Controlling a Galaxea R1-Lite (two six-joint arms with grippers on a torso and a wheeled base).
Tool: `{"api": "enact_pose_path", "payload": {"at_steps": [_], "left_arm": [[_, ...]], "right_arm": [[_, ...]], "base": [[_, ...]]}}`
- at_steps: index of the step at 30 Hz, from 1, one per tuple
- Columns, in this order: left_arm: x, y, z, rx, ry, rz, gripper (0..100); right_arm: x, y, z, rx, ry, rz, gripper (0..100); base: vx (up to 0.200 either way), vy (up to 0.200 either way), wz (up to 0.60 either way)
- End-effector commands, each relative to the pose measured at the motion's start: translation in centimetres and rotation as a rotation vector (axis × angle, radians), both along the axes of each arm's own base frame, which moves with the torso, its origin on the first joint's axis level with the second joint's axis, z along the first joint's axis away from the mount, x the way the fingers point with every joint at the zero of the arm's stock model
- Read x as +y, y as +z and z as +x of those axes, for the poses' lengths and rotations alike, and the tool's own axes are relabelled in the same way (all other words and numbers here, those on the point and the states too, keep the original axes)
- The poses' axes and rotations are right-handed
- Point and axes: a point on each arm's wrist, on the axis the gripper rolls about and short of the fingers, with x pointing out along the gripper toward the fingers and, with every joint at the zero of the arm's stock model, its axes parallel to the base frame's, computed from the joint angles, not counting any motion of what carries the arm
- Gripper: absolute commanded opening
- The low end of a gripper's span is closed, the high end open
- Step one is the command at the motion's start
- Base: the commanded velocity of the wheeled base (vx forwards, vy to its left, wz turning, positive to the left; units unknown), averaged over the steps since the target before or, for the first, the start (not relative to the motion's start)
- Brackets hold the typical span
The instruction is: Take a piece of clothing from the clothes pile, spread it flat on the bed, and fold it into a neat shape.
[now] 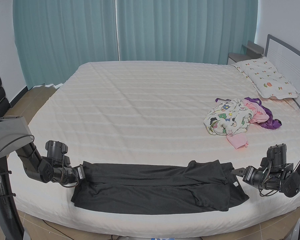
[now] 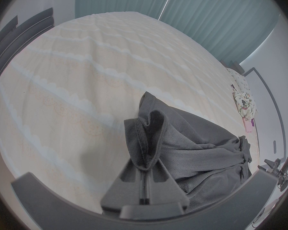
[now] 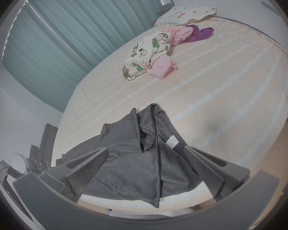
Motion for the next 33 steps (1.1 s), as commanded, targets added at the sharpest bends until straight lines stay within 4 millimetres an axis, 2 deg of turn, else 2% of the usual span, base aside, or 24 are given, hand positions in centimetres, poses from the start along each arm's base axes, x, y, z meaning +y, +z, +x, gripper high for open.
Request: {"api": "enact_pose_path", "payload": {"at_steps": [1,6,7,16,22,28,33], "left_arm": [[0.2,-0.8,0.0,0.025,0.008,-0.002,0],[0.2,-1.0,0.0,0.03,0.008,0.002,0],[0.2,-1.0,0.0,0.031,0.01,0.0,100],[1.2,-0.2,-0.3,-0.027,0.029,-0.016,100],[0.9,0.0,-0.6,-0.05,-0.03,-0.066,100],[0.4,-1.1,0.1,-0.062,-0.159,-0.031,100],[0.3,-1.6,0.3,-0.06,-0.186,-0.017,100]], "right_arm": [[0.0,-0.1,0.0,0.006,0.001,-0.001,100],[0.0,-0.1,0.0,0.006,0.001,-0.001,100],[0.0,-0.1,0.0,0.006,0.001,-0.001,100],[0.0,-0.1,0.0,0.006,0.002,-0.002,100],[0.0,-0.2,0.0,0.009,0.003,-0.001,100],[0.1,-0.2,0.0,0.01,0.005,-0.001,100],[0.1,-0.2,0.0,0.01,0.005,-0.001,100]], "base": [[0.0,0.0,0.0],[0.0,0.0,0.0],[0.0,0.0,0.0],[0.0,0.0,0.0],[0.0,0.0,0.0],[0.0,0.0,0.0],[0.0,0.0,0.0]]}}
